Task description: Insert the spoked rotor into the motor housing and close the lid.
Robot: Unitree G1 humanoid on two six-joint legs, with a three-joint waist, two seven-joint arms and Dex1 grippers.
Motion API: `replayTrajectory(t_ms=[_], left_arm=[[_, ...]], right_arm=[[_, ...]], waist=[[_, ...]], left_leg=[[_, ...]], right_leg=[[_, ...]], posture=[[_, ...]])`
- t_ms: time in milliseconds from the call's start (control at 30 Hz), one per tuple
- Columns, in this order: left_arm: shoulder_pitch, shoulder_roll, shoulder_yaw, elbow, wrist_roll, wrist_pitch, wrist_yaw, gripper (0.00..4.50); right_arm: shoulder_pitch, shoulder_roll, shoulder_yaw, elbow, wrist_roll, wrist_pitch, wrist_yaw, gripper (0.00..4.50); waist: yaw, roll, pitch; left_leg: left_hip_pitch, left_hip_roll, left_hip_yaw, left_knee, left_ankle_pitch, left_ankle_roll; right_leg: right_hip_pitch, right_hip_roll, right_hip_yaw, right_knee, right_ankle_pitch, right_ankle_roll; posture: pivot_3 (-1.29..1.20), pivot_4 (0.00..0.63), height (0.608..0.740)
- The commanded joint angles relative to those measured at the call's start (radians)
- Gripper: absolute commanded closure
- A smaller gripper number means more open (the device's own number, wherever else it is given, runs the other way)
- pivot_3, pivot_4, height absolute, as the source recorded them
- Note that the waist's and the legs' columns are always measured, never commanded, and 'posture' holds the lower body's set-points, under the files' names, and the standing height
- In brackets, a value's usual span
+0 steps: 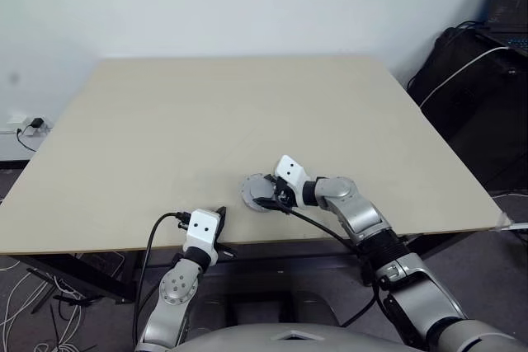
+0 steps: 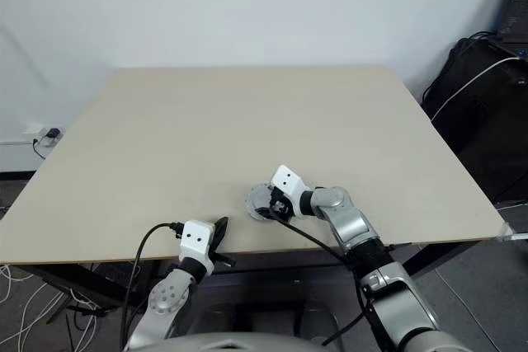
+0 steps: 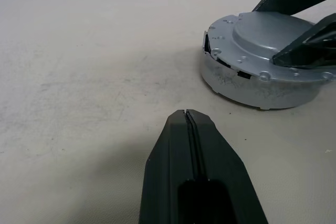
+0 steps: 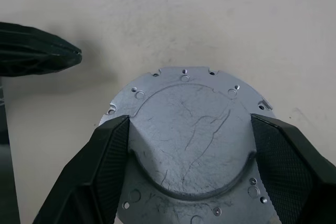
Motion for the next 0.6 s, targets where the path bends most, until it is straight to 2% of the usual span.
replayTrajectory(t_ms=[33, 600], left_arm=[[-0.008, 0.001, -0.001, -0.049, -0.001, -0.008, -0.001, 4.50], [-0.008, -0.001, -0.003, -0.048, 0.001, -0.010, 0.001, 4.50]], right_arm=[[-0.007, 0.008, -0.048, -0.032, 0.036, 0.012, -0.008, 1.27], [0.002, 0.013, -0.015, -0.050, -0.017, 0.051, -0.083, 1.27]], waist=[[0.000, 0.000, 0.000], [0.001, 0.000, 0.000]], left_leg=[[0.000, 0.000, 0.000, 0.000, 0.000, 0.000], [0.000, 0.000, 0.000, 0.000, 0.000, 0.000]], right_leg=[[0.000, 0.000, 0.000, 0.000, 0.000, 0.000], [0.000, 0.000, 0.000, 0.000, 0.000, 0.000]], posture=[[0.00, 0.000, 0.740], [0.00, 0.000, 0.740]])
